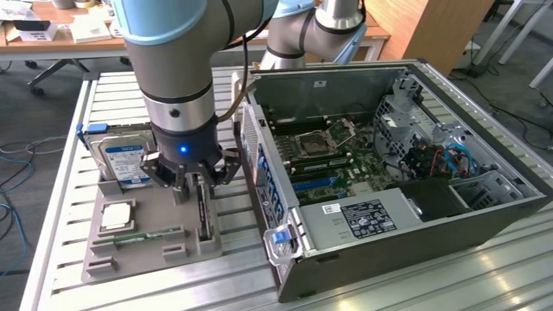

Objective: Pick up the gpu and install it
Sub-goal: 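Pick up the gpu and move the gpu toward the slot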

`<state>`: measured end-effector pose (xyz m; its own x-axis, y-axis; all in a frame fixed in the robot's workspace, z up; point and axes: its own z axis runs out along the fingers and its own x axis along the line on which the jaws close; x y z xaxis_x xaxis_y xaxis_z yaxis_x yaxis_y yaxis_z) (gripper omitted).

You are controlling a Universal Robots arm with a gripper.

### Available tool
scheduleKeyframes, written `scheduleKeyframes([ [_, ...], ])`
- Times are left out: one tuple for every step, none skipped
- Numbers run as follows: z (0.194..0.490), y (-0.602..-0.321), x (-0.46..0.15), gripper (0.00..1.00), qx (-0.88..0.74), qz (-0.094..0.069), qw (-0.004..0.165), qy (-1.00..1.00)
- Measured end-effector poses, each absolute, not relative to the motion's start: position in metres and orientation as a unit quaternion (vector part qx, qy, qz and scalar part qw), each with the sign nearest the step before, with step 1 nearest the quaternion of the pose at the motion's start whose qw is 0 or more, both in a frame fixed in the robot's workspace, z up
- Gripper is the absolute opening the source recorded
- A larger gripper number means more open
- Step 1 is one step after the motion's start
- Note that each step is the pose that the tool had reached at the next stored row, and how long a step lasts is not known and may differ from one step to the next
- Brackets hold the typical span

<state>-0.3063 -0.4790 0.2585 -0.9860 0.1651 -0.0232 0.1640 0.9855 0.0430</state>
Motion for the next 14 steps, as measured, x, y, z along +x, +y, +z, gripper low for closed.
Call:
scheduleKeyframes([
  [0.2582,-0.4791,-0.3056,0.47,0.083,0.021,0.013,0.996],
  [0.2579,-0.4790,-0.3049,0.47,0.083,0.021,0.013,0.996],
  [0.2574,-0.4790,-0.3042,0.47,0.083,0.021,0.013,0.996],
  [0.2570,-0.4790,-0.3035,0.47,0.083,0.021,0.013,0.996],
  [0.2568,-0.4790,-0.3028,0.47,0.083,0.021,0.013,0.996],
  [0.2567,-0.4790,-0.3027,0.47,0.083,0.021,0.013,0.996],
  [0.2566,-0.4790,-0.3027,0.47,0.083,0.020,0.013,0.996],
  [0.2557,-0.4790,-0.3027,0.47,0.083,0.021,0.013,0.996],
  [0.2544,-0.4790,-0.3027,0.47,0.083,0.021,0.013,0.996],
  [0.2527,-0.4789,-0.3026,0.47,0.083,0.020,0.013,0.996],
  [0.2512,-0.4788,-0.3026,0.47,0.083,0.021,0.013,0.996],
  [0.2500,-0.4786,-0.3026,0.47,0.083,0.021,0.013,0.996],
  [0.2493,-0.4785,-0.3026,0.47,0.082,0.021,0.013,0.996],
  [0.2489,-0.4783,-0.3026,0.47,0.082,0.021,0.013,0.996],
])
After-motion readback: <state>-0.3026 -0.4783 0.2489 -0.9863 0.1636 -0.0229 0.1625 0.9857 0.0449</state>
